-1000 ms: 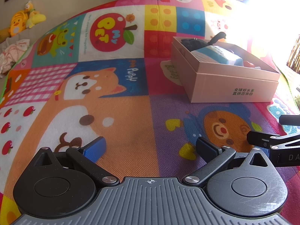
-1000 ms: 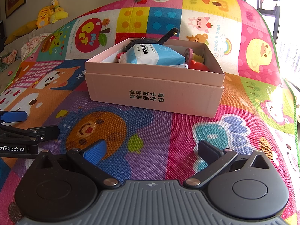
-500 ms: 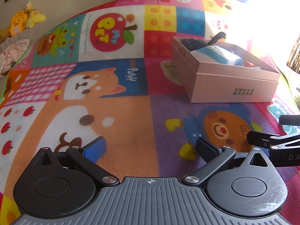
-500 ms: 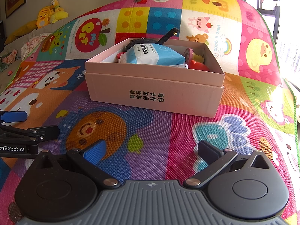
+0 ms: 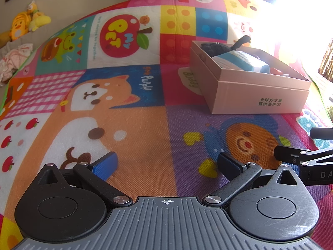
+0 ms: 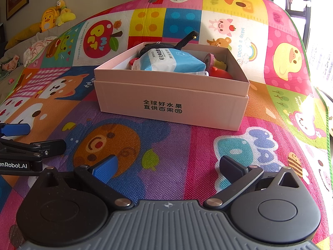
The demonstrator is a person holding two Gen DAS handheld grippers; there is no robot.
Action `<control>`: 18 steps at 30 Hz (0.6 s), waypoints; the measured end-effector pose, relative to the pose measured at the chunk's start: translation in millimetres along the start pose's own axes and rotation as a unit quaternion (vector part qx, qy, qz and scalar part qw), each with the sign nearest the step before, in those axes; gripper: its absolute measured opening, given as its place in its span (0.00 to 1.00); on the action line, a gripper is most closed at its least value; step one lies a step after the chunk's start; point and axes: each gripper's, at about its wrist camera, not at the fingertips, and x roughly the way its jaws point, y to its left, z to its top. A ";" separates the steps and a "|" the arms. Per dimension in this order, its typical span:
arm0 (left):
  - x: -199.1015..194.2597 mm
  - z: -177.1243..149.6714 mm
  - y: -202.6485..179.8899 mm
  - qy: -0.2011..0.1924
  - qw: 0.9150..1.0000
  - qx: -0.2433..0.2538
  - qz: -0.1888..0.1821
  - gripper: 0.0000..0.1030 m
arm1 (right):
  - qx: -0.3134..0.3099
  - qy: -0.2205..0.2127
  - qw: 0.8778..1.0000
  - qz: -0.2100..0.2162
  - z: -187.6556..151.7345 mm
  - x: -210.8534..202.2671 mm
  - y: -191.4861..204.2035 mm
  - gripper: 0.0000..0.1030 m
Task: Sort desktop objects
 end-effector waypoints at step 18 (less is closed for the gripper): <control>0.2 -0.4 0.8 0.000 1.000 -0.003 -0.003 1.00 | 0.000 0.000 1.000 0.000 0.0 0.0 0.0 1.00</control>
